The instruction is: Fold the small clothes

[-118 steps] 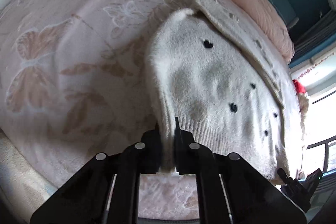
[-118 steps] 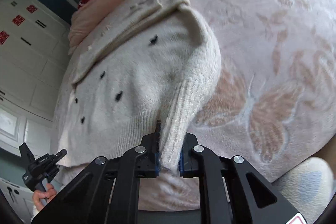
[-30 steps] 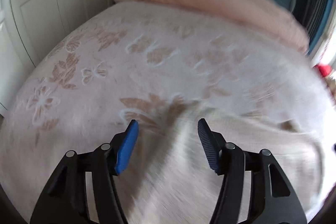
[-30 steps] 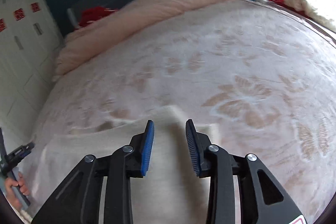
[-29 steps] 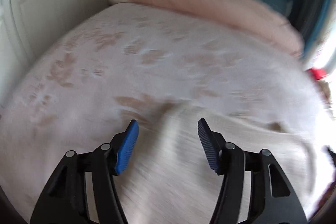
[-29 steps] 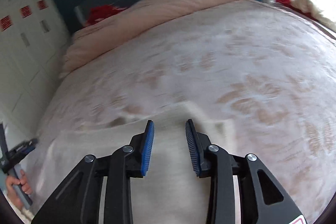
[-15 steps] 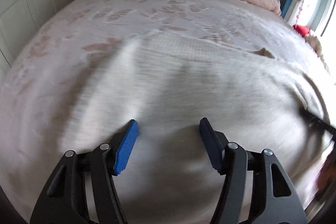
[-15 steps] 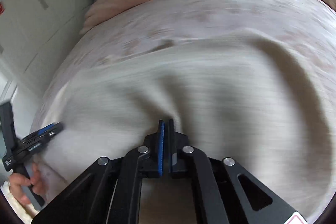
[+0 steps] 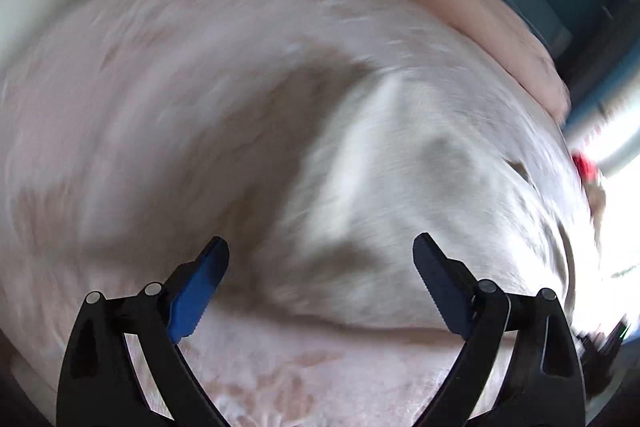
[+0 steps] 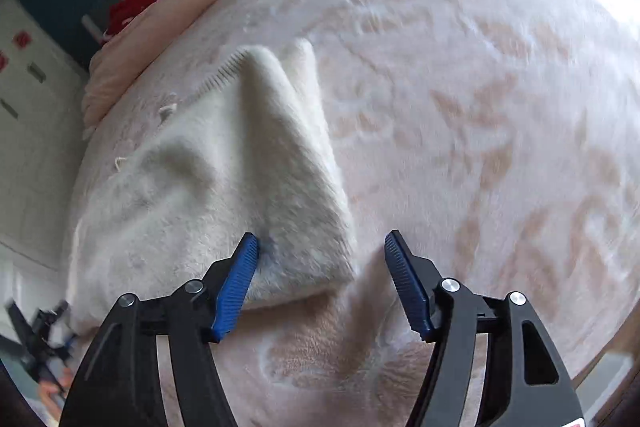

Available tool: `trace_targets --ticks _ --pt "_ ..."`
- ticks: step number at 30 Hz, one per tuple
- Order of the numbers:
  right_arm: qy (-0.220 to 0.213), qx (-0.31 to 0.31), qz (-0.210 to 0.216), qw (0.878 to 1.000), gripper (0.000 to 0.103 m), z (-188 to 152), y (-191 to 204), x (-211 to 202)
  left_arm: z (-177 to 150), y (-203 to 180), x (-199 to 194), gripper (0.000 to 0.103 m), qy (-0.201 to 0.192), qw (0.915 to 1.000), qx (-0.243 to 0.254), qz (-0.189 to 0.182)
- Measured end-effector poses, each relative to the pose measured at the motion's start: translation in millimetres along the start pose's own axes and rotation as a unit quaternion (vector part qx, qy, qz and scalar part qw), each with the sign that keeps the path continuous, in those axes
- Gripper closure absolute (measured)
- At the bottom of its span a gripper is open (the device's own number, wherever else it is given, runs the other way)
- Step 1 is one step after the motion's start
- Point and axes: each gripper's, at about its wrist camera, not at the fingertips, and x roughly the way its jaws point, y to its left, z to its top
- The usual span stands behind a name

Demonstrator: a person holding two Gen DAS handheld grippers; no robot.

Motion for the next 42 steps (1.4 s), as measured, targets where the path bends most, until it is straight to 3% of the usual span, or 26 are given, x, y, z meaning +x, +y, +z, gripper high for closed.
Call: trace_targets --ticks 1,2,3,4,5,6,8,11,14,15,16,17,18,19,21,23,25,28,31,33,36,37,39,40,42 --pt "-0.010 0.012 0.008 1.000 0.037 1 -3 2 0 10 5 0.012 0.009 0.9992 -0.038 -0.012" --pt "-0.011 0.021 0.024 0.999 0.049 4 0 4 0 13 4 0.014 0.002 0.9982 -0.057 -0.019" --pt "0.000 0.027 0.055 0.998 0.067 8 5 7 3 12 3 0.031 -0.004 0.9977 -0.065 -0.021" --pt "0.008 0.029 0.062 0.998 0.078 13 8 10 6 8 5 0.056 0.000 0.9978 -0.060 -0.029" --pt "0.005 0.022 0.064 0.998 0.082 18 15 7 11 1 9 0.084 0.022 0.9975 -0.053 -0.040" --pt "-0.004 0.011 0.069 0.998 0.083 24 21 -1 15 -2 6 0.090 0.024 0.9978 -0.053 -0.032" --pt "-0.031 -0.022 0.057 0.998 0.087 37 30 -32 25 -10 -18 0.092 0.007 0.9989 -0.035 -0.032" --pt "-0.037 -0.055 0.009 0.998 0.092 43 8 -51 30 -7 -39 0.091 0.014 0.9999 -0.002 -0.009" --pt "0.033 -0.057 -0.040 0.997 0.092 28 -25 -6 19 12 -1 0.090 0.069 0.9971 0.008 0.030" --pt "0.031 -0.053 -0.030 0.998 0.091 22 -30 -1 11 16 11 0.087 0.080 0.9962 0.005 0.032" --pt "0.018 -0.046 -0.021 0.999 0.090 20 -33 -5 7 17 10 0.086 0.057 0.9979 0.008 0.030" --pt "0.009 -0.039 -0.019 0.999 0.086 24 -32 -14 7 13 4 0.081 0.044 0.9983 0.018 0.032" --pt "-0.008 -0.037 -0.027 0.999 0.083 28 -28 -26 9 8 -4 0.067 0.037 0.9982 0.028 0.039" --pt "-0.026 -0.046 -0.037 0.998 0.078 33 -22 -37 13 4 -16 0.062 0.025 0.9981 0.032 0.047" --pt "-0.056 -0.083 -0.040 0.994 0.078 44 2 -52 20 -6 -38 0.061 -0.009 0.9985 0.038 0.038" --pt "-0.060 -0.114 -0.011 0.992 0.078 56 32 -56 35 -32 -53 0.059 -0.045 0.9964 0.061 0.037" --pt "-0.047 -0.143 0.030 0.988 0.078 65 75 -37 48 -61 -44 0.058 -0.047 0.9951 0.085 0.015" --pt "-0.013 -0.196 0.055 0.979 0.078 63 137 12 57 -102 -2 0.057 -0.019 0.9939 0.108 0.003" --pt "0.031 -0.240 0.045 0.969 0.079 53 172 59 52 -129 58 0.057 0.037 0.9904 0.132 0.016" --pt "0.044 -0.272 -0.002 0.961 0.089 55 174 94 49 -133 89 0.057 0.056 0.9876 0.140 0.044" --pt "0.038 -0.251 -0.004 0.967 0.100 78 157 98 49 -130 96 0.056 0.052 0.9884 0.139 0.032" --pt "0.025 -0.250 -0.009 0.968 0.095 81 158 86 51 -129 92 0.057 0.055 0.9884 0.138 0.029" --pt "-0.020 -0.250 -0.018 0.968 0.068 96 151 64 60 -127 76 0.056 0.040 0.9904 0.132 0.002" --pt "-0.035 -0.246 -0.022 0.968 0.045 100 145 58 67 -126 69 0.053 0.027 0.9908 0.133 -0.002" --pt "-0.060 -0.229 -0.049 0.970 0.039 121 126 52 87 -118 64 0.028 -0.003 0.9922 0.124 0.007"
